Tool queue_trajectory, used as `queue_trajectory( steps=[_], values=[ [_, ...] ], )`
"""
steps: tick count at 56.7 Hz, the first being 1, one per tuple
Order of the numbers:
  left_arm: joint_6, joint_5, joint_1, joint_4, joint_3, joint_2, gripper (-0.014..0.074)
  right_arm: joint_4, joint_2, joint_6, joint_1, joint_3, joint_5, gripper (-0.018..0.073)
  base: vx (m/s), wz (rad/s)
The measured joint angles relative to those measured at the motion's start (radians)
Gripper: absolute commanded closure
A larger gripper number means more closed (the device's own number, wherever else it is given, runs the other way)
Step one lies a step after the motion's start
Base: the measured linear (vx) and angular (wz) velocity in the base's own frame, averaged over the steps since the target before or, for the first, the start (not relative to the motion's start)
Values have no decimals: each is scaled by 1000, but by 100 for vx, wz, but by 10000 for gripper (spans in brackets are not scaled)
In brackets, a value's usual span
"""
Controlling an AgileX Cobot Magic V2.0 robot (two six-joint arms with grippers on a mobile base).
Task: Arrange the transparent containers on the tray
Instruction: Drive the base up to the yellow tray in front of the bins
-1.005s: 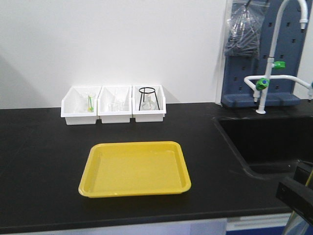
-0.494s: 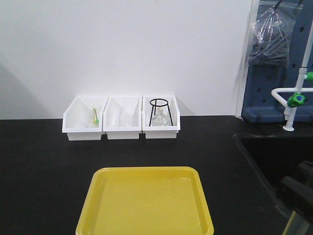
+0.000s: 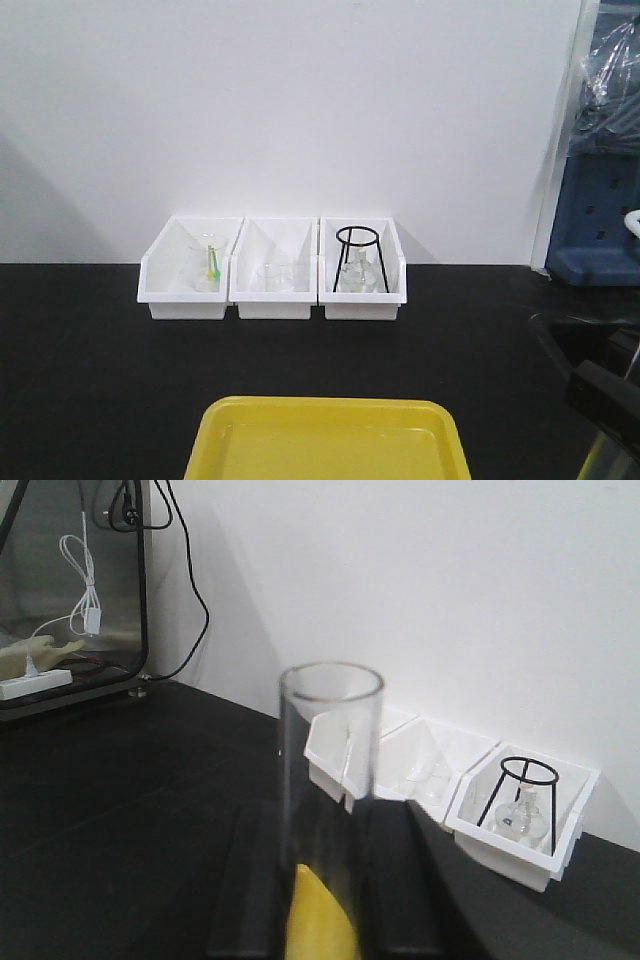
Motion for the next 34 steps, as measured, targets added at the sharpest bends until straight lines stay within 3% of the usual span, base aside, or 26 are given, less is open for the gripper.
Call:
queue_trajectory(
  steps=[34],
  values=[
    [0, 0, 0, 0, 0, 0, 486, 0, 0, 0, 0, 0, 0, 466, 12, 4]
  ],
)
